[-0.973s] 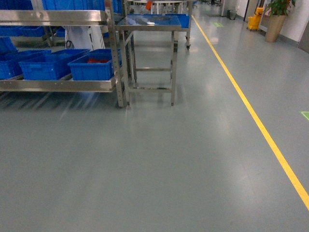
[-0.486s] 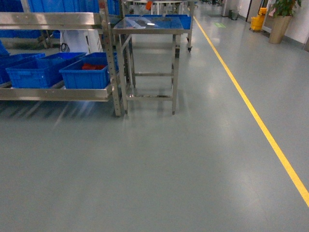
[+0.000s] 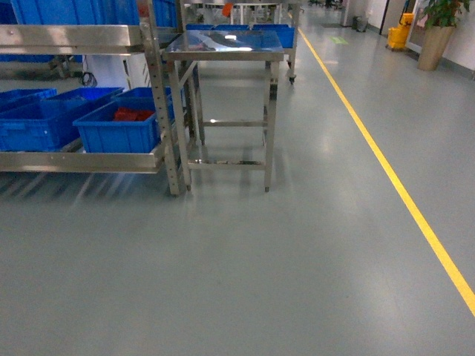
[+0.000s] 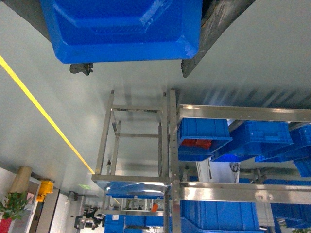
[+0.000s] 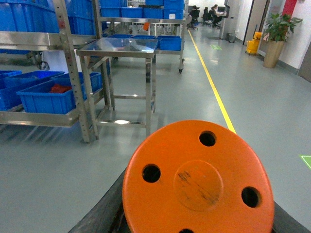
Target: Sort blue parts and orange caps into right shelf containers
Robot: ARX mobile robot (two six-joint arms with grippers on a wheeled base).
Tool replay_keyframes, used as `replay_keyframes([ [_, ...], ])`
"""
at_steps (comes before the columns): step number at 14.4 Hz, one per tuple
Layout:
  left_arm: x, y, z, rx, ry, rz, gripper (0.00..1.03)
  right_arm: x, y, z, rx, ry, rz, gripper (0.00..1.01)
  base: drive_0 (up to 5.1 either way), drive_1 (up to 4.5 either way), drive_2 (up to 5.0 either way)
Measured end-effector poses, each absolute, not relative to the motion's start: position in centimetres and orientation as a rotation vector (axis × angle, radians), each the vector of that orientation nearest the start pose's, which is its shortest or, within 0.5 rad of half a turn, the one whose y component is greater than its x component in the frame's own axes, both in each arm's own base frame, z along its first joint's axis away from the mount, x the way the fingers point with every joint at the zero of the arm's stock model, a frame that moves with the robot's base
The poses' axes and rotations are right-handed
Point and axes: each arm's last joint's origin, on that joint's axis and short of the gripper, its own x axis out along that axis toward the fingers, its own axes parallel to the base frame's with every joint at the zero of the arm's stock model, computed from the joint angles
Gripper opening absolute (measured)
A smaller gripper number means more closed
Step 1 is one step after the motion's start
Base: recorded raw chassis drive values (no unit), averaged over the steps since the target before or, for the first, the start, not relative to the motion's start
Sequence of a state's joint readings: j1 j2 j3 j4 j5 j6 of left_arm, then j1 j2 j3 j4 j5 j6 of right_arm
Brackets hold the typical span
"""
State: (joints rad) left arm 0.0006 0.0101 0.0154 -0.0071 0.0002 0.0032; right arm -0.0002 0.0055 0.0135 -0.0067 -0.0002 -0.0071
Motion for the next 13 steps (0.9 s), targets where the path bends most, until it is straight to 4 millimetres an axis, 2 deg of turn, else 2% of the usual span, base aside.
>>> replay_keyframes([
  [13,9.74,0.01,16.72,0.003,0.002,0.001,0.44,9.72,0.00,16.71,-0.007,-0.002,0.000,0.44,0.0,4.33,-4.3],
])
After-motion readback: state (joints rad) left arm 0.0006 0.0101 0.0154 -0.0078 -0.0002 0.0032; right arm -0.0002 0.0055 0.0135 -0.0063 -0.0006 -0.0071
